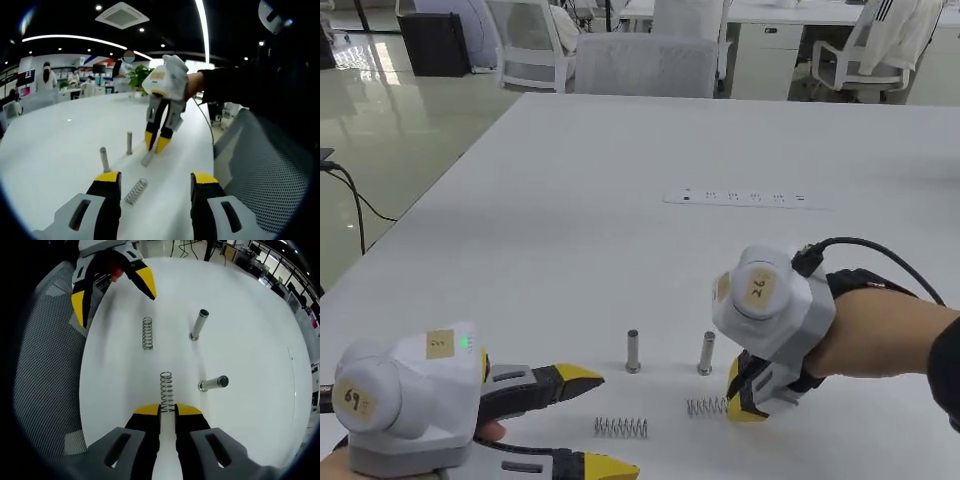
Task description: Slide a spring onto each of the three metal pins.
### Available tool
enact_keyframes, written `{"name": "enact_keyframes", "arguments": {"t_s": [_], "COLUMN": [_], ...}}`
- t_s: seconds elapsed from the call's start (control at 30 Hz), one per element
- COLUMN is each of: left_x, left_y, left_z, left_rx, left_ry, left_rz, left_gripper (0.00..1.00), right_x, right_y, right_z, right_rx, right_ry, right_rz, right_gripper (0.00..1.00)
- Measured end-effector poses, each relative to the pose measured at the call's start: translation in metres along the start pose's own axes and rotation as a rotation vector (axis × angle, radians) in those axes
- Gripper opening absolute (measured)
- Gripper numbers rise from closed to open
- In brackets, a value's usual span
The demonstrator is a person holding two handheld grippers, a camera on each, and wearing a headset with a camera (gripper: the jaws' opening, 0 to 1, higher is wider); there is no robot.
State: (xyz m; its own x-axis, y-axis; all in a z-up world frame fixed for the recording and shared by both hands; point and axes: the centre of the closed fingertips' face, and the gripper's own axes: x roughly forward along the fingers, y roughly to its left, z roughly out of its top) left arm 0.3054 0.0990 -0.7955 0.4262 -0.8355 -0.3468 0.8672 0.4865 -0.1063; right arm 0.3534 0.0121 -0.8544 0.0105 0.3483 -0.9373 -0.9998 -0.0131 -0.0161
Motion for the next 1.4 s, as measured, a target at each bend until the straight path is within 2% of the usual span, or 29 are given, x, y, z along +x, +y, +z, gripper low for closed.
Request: {"name": "enact_keyframes", "arguments": {"t_s": [0.17,0.5,0.7,1.0,1.4], "left_x": [0.003,0.013,0.018,0.025,0.027], "left_y": [-0.001,-0.001,-0.004,-0.008,-0.014], "left_z": [0.003,0.021,0.025,0.034,0.035], "left_rx": [0.01,0.07,0.097,0.125,0.169], "left_ry": [0.005,0.016,0.032,0.016,0.002], "left_rz": [-0.017,-0.063,-0.093,-0.117,-0.136], "left_gripper": [0.5,0.46,0.43,0.36,0.18], "right_x": [-0.009,-0.035,-0.044,-0.052,-0.058], "right_y": [0.005,0.019,0.024,0.031,0.041], "right_z": [0.006,0.032,0.04,0.054,0.065], "right_rx": [-0.002,-0.033,-0.055,-0.098,-0.145], "right_ry": [-0.018,-0.1,-0.11,-0.123,-0.125], "right_rz": [0.003,0.003,-0.005,-0.016,-0.004], "right_gripper": [0.08,0.08,0.08,0.08,0.08]}}
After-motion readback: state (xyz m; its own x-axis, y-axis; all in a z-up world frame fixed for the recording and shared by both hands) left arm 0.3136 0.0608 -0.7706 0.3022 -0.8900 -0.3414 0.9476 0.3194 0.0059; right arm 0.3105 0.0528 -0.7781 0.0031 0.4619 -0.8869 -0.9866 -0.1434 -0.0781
